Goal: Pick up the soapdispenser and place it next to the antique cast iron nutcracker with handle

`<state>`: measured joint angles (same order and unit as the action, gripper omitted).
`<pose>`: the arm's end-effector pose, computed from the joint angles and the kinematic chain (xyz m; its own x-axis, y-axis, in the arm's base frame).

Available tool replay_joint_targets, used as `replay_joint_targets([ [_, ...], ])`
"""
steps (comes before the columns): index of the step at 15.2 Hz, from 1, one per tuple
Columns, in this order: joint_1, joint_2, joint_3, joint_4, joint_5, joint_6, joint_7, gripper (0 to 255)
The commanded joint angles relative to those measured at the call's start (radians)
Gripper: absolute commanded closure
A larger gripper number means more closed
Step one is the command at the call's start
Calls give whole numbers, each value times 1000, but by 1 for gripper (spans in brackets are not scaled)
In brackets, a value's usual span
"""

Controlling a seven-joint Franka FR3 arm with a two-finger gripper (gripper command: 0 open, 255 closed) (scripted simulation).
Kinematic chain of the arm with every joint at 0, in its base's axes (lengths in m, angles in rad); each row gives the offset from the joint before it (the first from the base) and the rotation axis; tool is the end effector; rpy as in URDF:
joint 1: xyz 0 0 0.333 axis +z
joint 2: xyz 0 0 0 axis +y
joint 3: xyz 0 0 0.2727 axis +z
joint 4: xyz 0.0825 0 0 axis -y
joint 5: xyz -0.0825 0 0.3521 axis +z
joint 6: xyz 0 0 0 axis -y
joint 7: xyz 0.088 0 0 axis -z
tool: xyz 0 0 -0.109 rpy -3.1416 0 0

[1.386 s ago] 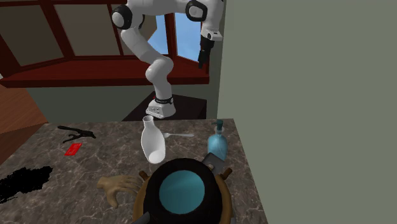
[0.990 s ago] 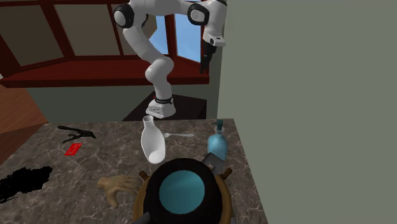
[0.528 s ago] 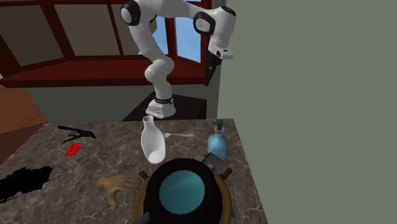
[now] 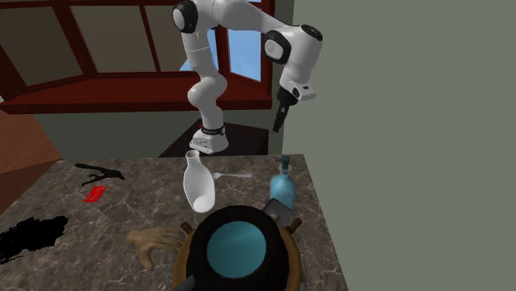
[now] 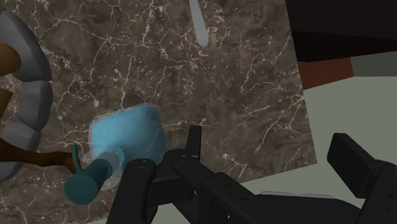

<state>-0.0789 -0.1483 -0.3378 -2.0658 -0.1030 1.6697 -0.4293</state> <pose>0.4152 -0.1991 0.4417 0.9669 0.0521 -0.2498 0.0377 -0.9974 -0.0620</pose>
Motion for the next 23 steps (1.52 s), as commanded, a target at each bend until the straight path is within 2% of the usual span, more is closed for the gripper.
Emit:
replay_joint_targets([
  [1,-14,78,-28,62,16,4,-59,0],
  [6,-61,292,-73,249,82,-6,-194,0],
  [13,-171,599,-81,574,182,-79,-341,0],
  [20,-163,581,-80,456,178,21,-340,0],
  [23,-162,580,-80,447,178,30,-340,0],
])
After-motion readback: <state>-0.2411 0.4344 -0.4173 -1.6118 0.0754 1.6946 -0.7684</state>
